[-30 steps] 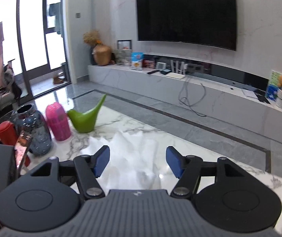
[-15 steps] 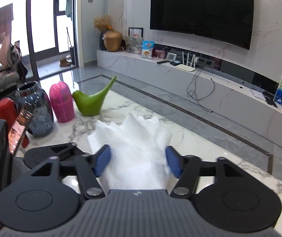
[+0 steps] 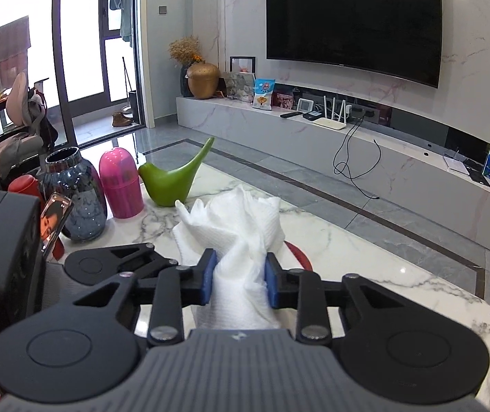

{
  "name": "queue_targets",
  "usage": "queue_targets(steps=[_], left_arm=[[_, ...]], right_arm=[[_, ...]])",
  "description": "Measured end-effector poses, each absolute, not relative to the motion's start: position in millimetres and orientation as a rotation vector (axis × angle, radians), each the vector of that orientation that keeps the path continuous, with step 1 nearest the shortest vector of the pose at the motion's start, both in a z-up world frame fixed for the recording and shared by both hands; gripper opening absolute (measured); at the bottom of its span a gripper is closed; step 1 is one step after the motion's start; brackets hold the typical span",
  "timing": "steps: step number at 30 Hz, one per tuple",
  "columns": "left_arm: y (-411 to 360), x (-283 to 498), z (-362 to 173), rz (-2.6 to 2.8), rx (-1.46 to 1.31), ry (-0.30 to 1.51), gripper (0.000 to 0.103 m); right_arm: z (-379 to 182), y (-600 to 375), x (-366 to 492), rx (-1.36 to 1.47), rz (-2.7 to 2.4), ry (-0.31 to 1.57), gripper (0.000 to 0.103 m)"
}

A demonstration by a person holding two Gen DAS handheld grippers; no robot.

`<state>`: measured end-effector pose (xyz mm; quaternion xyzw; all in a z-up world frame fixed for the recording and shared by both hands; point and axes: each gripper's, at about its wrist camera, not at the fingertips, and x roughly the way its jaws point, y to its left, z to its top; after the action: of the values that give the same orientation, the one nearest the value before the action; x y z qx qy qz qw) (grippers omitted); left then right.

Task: Clean container
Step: 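Sweep the towel over the white latch with the right gripper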

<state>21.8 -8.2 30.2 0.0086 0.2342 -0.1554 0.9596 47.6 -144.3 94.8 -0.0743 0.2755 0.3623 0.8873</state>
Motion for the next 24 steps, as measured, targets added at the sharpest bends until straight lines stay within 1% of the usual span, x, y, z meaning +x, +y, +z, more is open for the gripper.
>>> queue_targets(steps=[13,24], left_arm=[[-18.1,12.1,27.4,-0.310,0.034,0.460,0.077],[-17.7,15.7,26.6,-0.315,0.034,0.465,0.078]], right_arm=[[94.9,-130.1,56.3,-0.155,0.737,0.559,0.028],[89.6,-153.7,59.6,-0.079,0.616,0.548,0.026]])
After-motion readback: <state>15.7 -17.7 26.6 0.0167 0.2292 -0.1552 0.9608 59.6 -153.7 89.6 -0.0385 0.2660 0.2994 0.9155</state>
